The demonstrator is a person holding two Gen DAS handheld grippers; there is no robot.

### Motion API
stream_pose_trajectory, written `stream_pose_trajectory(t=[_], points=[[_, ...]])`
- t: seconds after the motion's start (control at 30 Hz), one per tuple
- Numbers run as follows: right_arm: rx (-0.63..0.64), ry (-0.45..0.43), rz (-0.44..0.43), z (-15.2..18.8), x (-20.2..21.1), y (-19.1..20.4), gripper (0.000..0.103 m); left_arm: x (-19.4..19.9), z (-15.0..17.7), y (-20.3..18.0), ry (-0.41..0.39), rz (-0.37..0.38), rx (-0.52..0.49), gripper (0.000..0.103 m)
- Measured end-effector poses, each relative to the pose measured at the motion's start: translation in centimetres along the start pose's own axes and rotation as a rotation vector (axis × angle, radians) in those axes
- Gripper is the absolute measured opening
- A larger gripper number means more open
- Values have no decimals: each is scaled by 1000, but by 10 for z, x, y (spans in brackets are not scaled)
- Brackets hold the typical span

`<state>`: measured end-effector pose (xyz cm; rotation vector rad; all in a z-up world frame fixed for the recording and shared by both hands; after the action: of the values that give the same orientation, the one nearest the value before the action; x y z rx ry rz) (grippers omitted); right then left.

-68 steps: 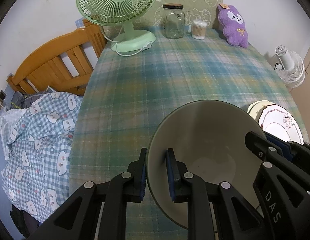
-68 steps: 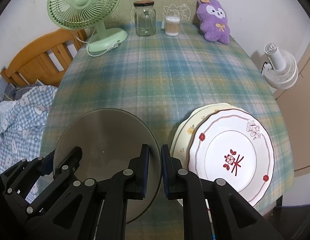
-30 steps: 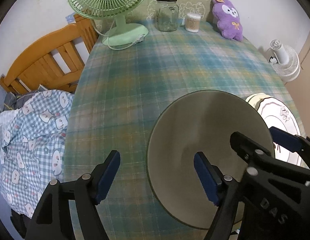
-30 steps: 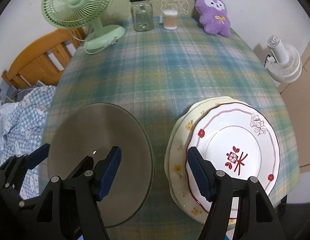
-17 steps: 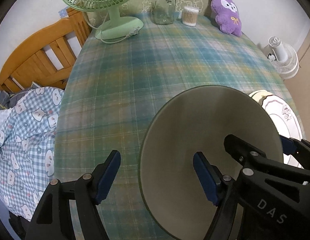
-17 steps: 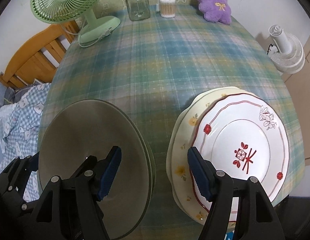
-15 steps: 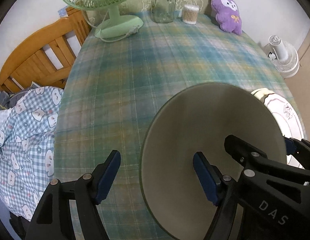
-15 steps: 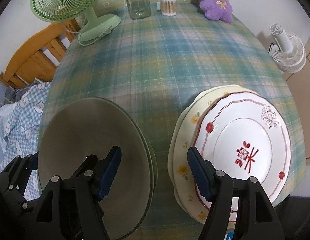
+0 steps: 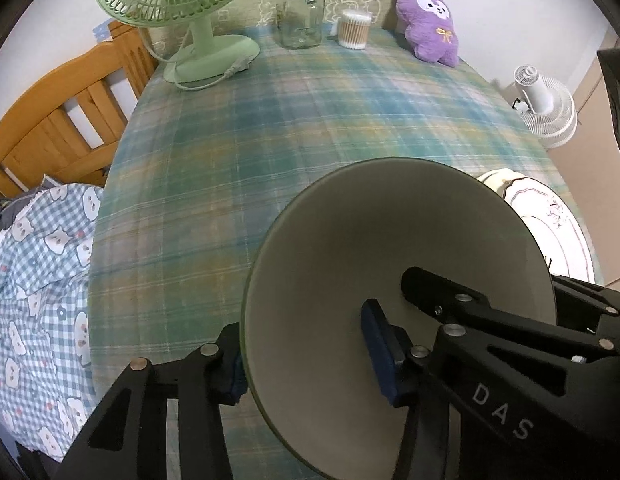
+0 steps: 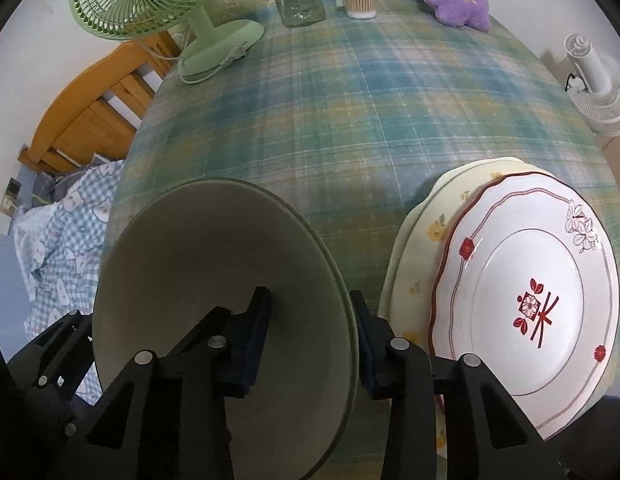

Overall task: Organize plates and bowls
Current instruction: 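Carry the bowl over the nested bowls beside the plates with both grippers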

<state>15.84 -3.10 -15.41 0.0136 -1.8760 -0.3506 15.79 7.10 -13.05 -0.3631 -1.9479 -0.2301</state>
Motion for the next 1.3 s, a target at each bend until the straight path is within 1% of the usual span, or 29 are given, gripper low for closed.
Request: stream_pose_trajectory(t=[0.23, 0.57, 0.93, 1.3], points=[[1, -13, 23, 1, 1, 4, 42, 1, 2, 1, -20, 15, 7, 50], [6, -13, 49, 3, 6, 7, 42, 5, 3, 3, -6, 39, 24, 49], [-30, -35, 35, 5, 26, -1, 42, 21, -2, -6, -23, 33, 3, 49], [18, -76, 14, -15, 59, -12, 42, 47, -22, -27, -66, -1, 22, 49]])
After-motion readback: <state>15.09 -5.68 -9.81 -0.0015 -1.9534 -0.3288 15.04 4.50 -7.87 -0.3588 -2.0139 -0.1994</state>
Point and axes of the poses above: each gripper's, at about its wrist camera, not at the fingertips, and x roughly against the way its jaws point, y to its left, z to its underside, the point moved 1 cm from there along -x, roughly the way its jaws point, and after that the axes turned 8 degrees about -x, right-handed, at the moved point
